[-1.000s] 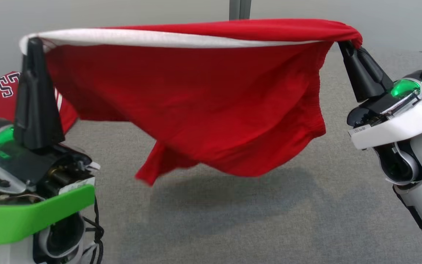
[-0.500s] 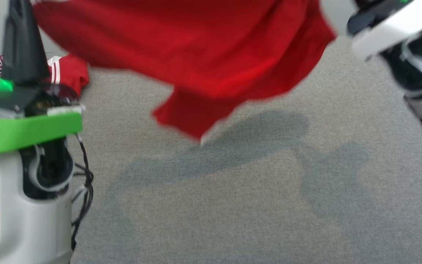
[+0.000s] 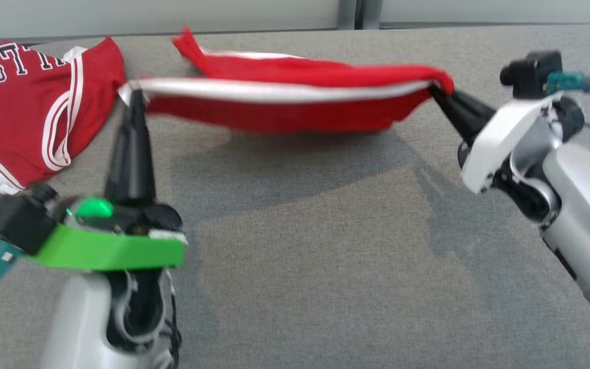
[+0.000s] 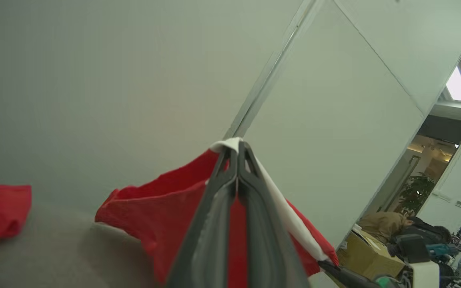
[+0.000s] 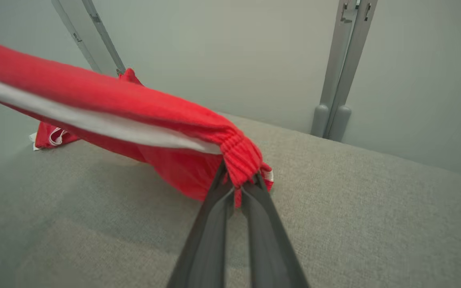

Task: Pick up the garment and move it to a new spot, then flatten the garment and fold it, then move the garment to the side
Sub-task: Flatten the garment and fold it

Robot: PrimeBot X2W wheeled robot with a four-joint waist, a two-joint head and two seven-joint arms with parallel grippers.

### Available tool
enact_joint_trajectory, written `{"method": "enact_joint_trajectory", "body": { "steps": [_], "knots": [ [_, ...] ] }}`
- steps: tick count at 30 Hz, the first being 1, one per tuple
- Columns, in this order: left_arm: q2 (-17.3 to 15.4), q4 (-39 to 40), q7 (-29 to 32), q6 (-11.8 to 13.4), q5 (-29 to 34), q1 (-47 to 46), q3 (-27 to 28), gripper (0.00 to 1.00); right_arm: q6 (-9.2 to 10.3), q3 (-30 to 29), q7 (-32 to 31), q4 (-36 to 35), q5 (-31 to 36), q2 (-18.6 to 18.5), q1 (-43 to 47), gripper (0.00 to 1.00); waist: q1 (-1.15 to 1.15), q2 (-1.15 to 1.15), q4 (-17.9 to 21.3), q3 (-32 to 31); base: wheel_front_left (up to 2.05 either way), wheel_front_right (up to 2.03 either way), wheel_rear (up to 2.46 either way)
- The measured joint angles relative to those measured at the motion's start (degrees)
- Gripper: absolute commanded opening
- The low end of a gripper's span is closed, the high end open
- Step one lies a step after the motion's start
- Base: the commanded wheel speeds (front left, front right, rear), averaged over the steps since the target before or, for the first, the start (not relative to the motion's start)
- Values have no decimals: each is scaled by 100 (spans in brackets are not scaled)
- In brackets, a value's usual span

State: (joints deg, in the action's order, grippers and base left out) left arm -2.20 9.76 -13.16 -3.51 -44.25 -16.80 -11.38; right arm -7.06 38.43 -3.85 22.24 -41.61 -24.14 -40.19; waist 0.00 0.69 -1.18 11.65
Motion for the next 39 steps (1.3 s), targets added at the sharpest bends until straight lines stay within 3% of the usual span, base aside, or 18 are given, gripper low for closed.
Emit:
{"method": "enact_joint_trajectory", "body": {
  "steps": [6,14,21,30,39],
  "knots": [
    [-7,-604,-25,1,-236,1199,-407,0,-1,280,116,314,-212,-44,912,0,0,0,-67,97,0,0,0],
    [-25,-635,-108,-96,-210,1305,-577,0,-1,441,829,-12,-371,109,1039,0,0,0,-89,-60,0,0,0],
    [-48,-751,-108,-153,67,1617,-818,0,-2,365,1456,-101,-266,-133,1536,0,0,0,-78,-314,0,0,0],
    [-472,-697,-97,-179,385,2216,-987,0,66,152,1705,-299,-266,-298,2351,0,0,0,-63,-652,0,0,0],
    [-866,-704,209,-211,434,2724,-1120,0,133,302,1745,-546,-226,-314,3049,0,0,0,-54,-739,0,0,0]
  ]
}}
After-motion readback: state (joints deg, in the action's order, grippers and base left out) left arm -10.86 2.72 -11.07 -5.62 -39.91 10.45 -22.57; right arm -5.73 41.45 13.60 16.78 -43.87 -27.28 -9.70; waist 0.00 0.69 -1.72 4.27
